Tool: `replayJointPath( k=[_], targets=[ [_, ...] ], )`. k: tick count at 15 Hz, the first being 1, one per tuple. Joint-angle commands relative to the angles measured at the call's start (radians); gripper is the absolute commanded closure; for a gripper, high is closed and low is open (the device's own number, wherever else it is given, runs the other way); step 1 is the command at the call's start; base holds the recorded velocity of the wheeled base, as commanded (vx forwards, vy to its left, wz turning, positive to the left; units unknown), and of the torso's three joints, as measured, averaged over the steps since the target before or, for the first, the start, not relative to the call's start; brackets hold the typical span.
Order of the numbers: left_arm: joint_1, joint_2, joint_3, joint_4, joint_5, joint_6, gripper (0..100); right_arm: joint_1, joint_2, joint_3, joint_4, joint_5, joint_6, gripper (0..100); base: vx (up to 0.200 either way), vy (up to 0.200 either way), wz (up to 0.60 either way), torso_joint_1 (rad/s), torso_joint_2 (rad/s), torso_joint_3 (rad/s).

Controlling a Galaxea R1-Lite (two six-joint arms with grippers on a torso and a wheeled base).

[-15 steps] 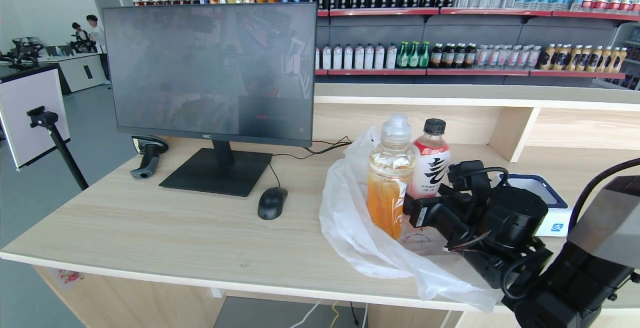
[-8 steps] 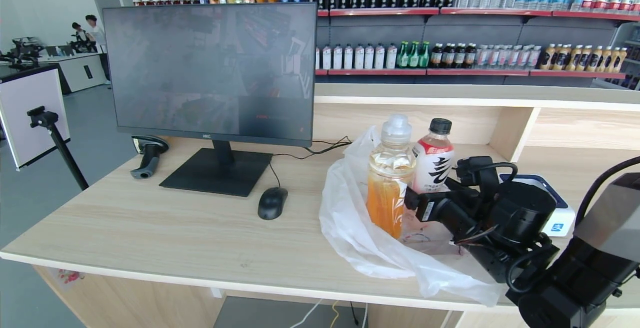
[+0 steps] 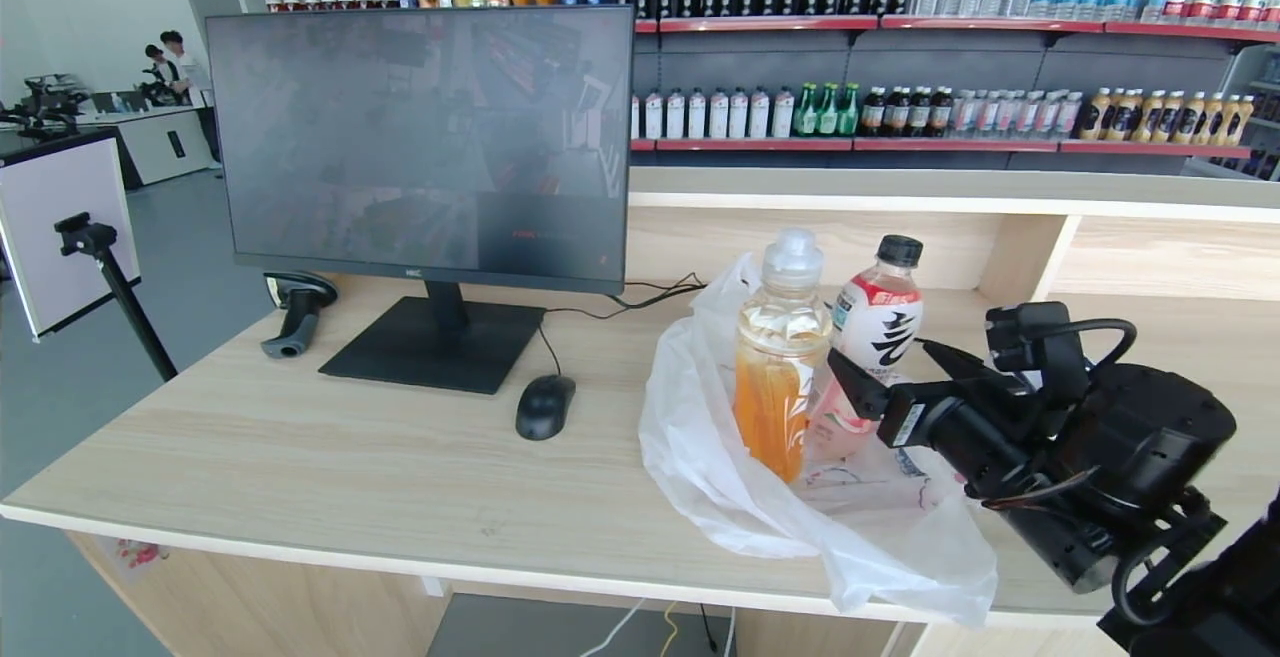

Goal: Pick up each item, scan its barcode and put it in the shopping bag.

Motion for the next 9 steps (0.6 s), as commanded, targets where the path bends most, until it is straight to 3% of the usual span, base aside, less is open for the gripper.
replayJointPath(
  k=[1, 5, 9],
  targets=[
    [0.000, 0.000, 0.000, 0.000, 0.000, 0.000, 0, 0.000, -0.125, 0.101, -0.001, 0.001, 0.002, 0, 0.000, 0.000, 0.00, 0.000, 0.00, 0.000],
    [0.000, 0.000, 0.000, 0.000, 0.000, -0.020, 0, 0.065, -0.336, 0.346, -0.001, -0.001, 0.028, 0, 0.000, 0.000, 0.00, 0.000, 0.00, 0.000],
    [0.000, 0.000, 0.000, 0.000, 0.000, -0.020, 0, 0.092, -0.539, 0.348, -0.001, -0.009, 0.036, 0, 0.000, 0.000, 0.00, 0.000, 0.00, 0.000]
  ],
)
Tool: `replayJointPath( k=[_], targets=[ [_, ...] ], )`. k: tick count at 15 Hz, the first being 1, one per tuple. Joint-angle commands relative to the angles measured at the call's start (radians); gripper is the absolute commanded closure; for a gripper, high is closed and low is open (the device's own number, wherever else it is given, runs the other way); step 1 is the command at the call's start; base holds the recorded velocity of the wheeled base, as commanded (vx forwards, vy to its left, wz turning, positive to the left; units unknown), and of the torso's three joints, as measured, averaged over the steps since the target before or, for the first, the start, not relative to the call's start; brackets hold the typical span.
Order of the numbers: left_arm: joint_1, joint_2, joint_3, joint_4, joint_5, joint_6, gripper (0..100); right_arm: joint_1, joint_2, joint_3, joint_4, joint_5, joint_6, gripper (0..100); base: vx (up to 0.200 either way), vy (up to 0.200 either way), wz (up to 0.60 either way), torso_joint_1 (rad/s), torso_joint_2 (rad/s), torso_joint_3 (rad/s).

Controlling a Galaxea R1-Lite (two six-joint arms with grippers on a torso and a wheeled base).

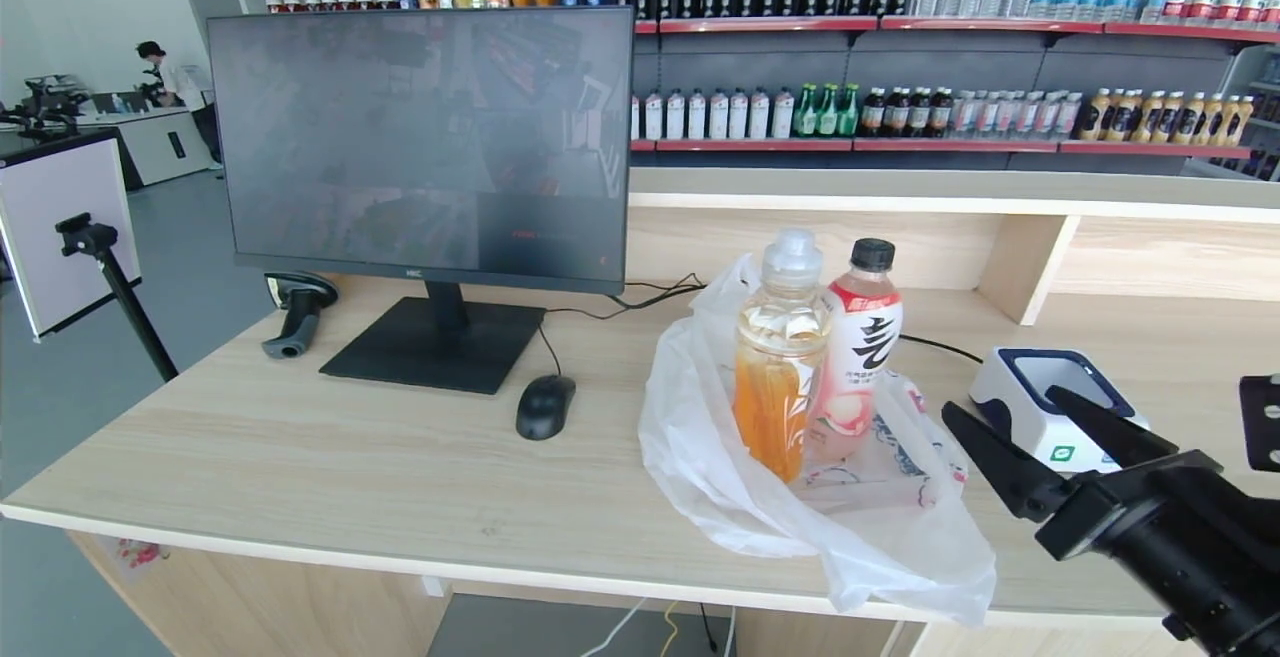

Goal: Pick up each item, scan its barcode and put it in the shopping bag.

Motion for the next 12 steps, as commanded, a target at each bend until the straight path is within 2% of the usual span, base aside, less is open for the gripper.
replayJointPath(
  k=[1, 3, 5, 6, 7, 8, 9, 11, 12],
  targets=[
    [0.000, 0.000, 0.000, 0.000, 0.000, 0.000, 0, 0.016, -0.166, 0.007, -0.001, -0.003, 0.001, 0, 0.000, 0.000, 0.00, 0.000, 0.00, 0.000],
    [0.000, 0.000, 0.000, 0.000, 0.000, 0.000, 0, 0.016, -0.263, 0.007, 0.050, -0.013, 0.001, 0, 0.000, 0.000, 0.00, 0.000, 0.00, 0.000],
    [0.000, 0.000, 0.000, 0.000, 0.000, 0.000, 0, 0.014, -0.404, 0.007, 0.258, -0.016, 0.010, 0, 0.000, 0.000, 0.00, 0.000, 0.00, 0.000],
    [0.000, 0.000, 0.000, 0.000, 0.000, 0.000, 0, 0.016, -0.627, 0.007, 0.599, -0.010, 0.007, 0, 0.000, 0.000, 0.00, 0.000, 0.00, 0.000],
    [0.000, 0.000, 0.000, 0.000, 0.000, 0.000, 0, 0.019, -0.731, 0.007, 0.745, -0.003, -0.009, 0, 0.000, 0.000, 0.00, 0.000, 0.00, 0.000],
    [0.000, 0.000, 0.000, 0.000, 0.000, -0.003, 0, 0.053, -1.056, 0.006, 1.165, 0.053, -0.078, 0, 0.000, 0.000, 0.00, 0.000, 0.00, 0.000],
    [0.000, 0.000, 0.000, 0.000, 0.000, -0.003, 0, 0.067, -1.257, -0.002, 1.400, 0.099, -0.131, 0, 0.000, 0.000, 0.00, 0.000, 0.00, 0.000],
    [0.000, 0.000, 0.000, 0.000, 0.000, -0.003, 0, 0.054, -1.446, -0.034, 1.616, 0.189, -0.180, 0, 0.000, 0.000, 0.00, 0.000, 0.00, 0.000],
    [0.000, 0.000, 0.000, 0.000, 0.000, -0.003, 0, 0.044, -1.453, -0.020, 1.584, 0.189, -0.171, 0, 0.000, 0.000, 0.00, 0.000, 0.00, 0.000]
  ],
)
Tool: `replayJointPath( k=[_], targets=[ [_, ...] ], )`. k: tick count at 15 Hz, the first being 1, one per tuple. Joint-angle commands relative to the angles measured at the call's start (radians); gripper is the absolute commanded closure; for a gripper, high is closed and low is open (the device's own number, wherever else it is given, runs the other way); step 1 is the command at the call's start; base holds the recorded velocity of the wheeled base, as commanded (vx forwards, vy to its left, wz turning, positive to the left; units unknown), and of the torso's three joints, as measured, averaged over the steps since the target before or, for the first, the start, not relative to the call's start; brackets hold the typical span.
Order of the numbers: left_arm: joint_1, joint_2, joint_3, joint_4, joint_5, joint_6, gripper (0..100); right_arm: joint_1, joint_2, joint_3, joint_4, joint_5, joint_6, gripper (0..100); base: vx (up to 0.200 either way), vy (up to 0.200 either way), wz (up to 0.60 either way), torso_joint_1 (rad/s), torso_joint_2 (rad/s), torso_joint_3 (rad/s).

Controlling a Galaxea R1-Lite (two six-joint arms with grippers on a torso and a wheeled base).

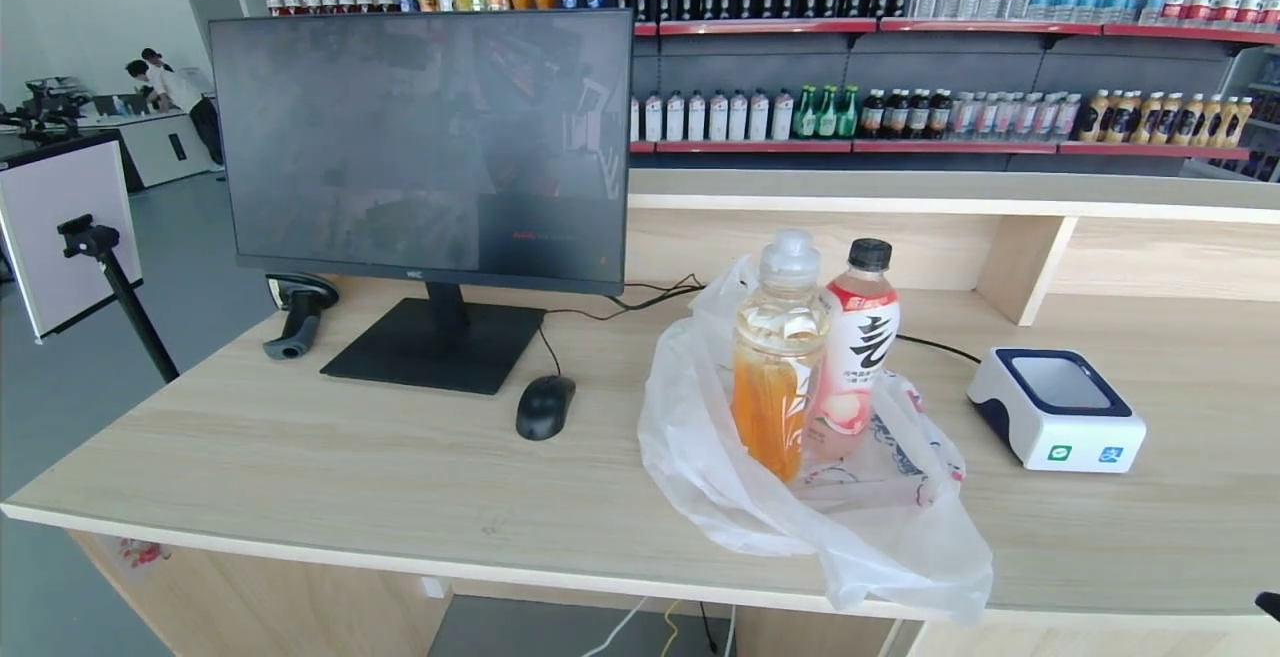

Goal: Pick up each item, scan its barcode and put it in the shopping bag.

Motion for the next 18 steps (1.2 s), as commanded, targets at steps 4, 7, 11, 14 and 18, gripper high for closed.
replayJointPath(
  k=[4, 7, 11, 14, 18],
  targets=[
    [0.000, 0.000, 0.000, 0.000, 0.000, 0.000, 0, -0.042, -0.367, -0.015, 0.361, 0.089, -0.026, 0, 0.000, 0.000, 0.00, 0.000, 0.00, 0.000],
    [0.000, 0.000, 0.000, 0.000, 0.000, 0.000, 0, -0.401, -0.298, -0.015, 0.363, 0.081, -0.026, 0, 0.000, 0.000, 0.00, 0.000, 0.00, 0.000],
    [0.001, 0.000, 0.000, 0.000, 0.000, 0.000, 0, -0.794, -0.354, 0.010, 0.350, 0.196, -0.011, 0, 0.000, 0.000, 0.00, 0.000, 0.00, 0.000],
    [0.000, 0.000, 0.000, 0.000, 0.000, 0.000, 0, -0.601, -0.263, 0.011, 0.349, 0.195, -0.006, 0, 0.000, 0.000, 0.00, 0.000, 0.00, 0.000],
    [0.001, 0.000, 0.000, 0.000, 0.000, 0.000, 0, -0.553, -0.412, 0.011, 0.349, 0.192, 0.000, 0, 0.000, 0.000, 0.00, 0.000, 0.00, 0.000]
  ],
)
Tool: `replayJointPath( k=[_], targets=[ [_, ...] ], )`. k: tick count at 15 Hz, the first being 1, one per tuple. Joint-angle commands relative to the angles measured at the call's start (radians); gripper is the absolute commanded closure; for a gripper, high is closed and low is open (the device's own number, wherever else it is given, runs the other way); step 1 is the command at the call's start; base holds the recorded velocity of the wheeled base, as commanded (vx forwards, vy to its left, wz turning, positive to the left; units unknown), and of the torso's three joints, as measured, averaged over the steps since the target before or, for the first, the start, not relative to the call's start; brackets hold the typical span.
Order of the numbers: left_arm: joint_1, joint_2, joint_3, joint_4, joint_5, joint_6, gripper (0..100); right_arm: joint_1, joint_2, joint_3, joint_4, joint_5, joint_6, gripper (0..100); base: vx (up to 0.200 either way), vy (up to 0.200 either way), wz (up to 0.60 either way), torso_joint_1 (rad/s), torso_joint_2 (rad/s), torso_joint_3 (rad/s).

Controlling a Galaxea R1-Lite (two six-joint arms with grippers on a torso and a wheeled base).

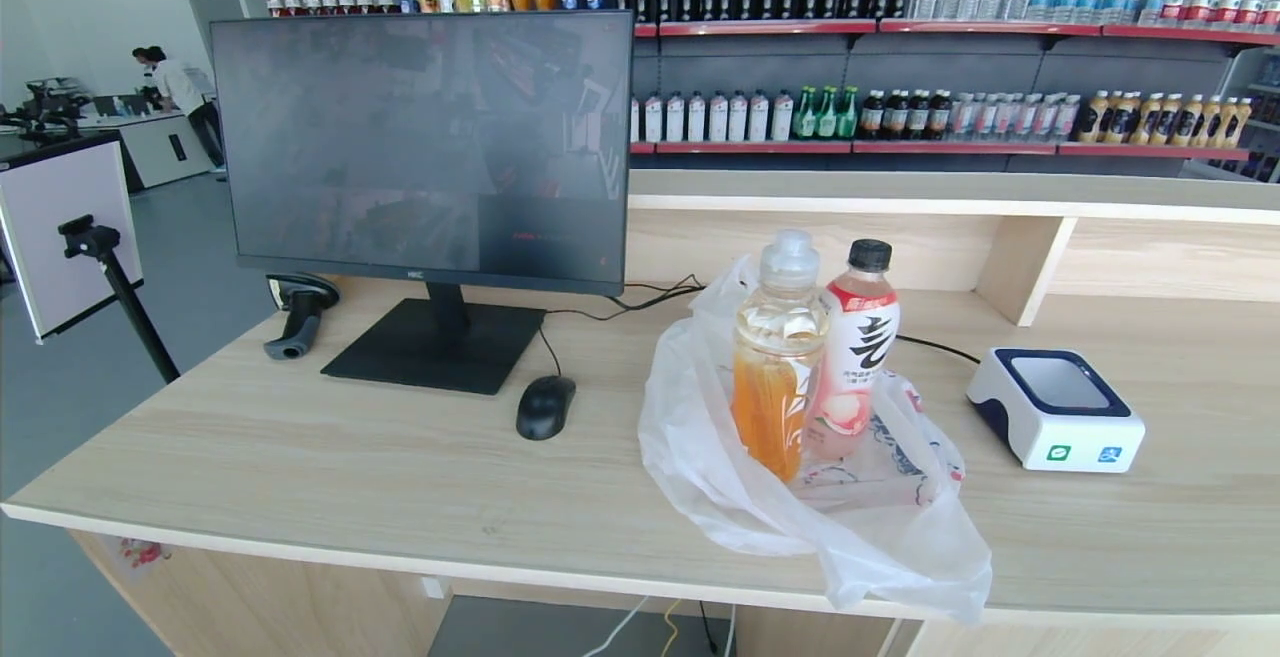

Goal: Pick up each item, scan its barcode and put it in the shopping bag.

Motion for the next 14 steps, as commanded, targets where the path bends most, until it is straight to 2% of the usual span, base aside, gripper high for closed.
replayJointPath(
  k=[1, 4, 14],
  targets=[
    [-0.001, 0.000, 0.000, 0.000, 0.000, 0.001, 0, 0.043, -0.116, 0.002, 0.000, 0.001, 0.008, 0, 0.000, 0.000, 0.00, 0.000, 0.00, 0.000],
    [-0.001, 0.000, 0.000, 0.000, 0.000, 0.001, 0, 0.043, -0.116, 0.002, 0.000, -0.008, 0.005, 0, 0.000, 0.000, 0.00, 0.000, 0.00, 0.000],
    [-0.001, 0.000, 0.000, 0.000, 0.000, 0.001, 0, 0.043, -0.116, 0.002, 0.000, -0.010, 0.016, 0, -0.200, 0.000, 0.00, 0.004, 0.00, 0.003]
  ],
)
